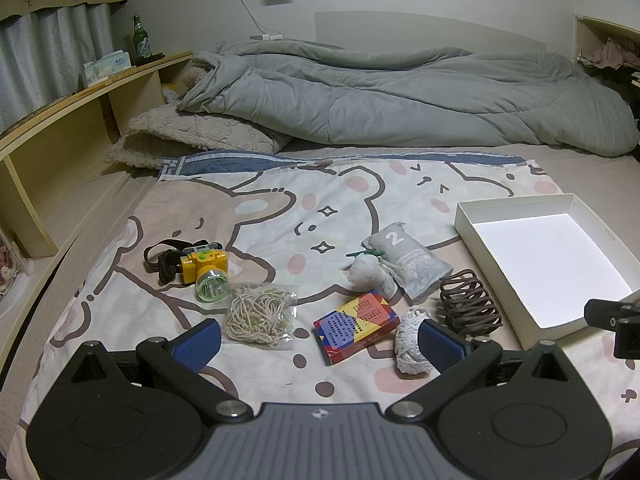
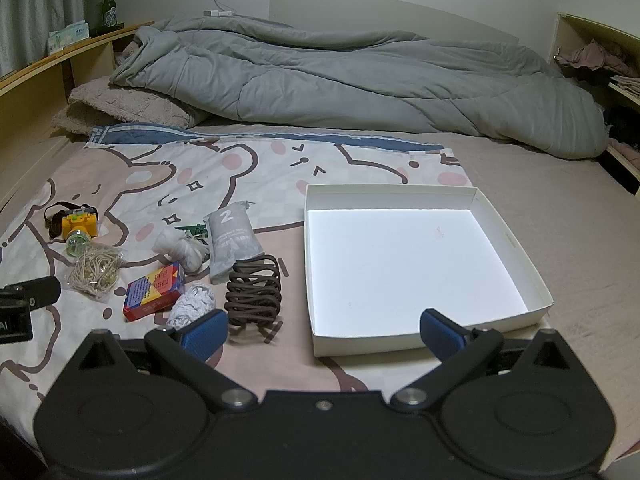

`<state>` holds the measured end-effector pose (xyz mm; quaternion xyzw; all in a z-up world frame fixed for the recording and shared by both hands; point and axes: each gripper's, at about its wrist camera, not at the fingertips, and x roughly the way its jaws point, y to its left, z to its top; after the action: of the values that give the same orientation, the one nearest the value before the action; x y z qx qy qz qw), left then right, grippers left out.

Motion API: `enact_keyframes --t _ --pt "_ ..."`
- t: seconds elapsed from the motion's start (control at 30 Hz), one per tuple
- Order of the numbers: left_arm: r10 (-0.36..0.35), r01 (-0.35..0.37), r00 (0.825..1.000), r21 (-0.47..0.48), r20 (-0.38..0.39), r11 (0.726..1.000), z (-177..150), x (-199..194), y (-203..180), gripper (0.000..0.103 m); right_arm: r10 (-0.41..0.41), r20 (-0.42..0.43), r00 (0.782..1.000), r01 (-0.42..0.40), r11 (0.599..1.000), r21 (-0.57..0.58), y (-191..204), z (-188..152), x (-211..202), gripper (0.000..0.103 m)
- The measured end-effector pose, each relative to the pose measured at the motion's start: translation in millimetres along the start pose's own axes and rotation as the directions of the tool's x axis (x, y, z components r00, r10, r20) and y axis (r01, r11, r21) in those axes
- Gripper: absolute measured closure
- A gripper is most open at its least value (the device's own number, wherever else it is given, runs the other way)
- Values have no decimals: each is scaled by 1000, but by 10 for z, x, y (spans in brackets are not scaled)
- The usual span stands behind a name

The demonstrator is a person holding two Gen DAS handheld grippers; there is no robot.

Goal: Organize objects

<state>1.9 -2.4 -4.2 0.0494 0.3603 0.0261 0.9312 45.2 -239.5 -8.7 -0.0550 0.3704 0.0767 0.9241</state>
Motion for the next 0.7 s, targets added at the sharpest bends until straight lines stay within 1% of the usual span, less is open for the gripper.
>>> enact_keyframes --t 0.7 --pt "12 -12 1000 -10 -2 1000 12 -13 -22 0 1 -3 1000 -1 1000 0 -7 4 -2 0"
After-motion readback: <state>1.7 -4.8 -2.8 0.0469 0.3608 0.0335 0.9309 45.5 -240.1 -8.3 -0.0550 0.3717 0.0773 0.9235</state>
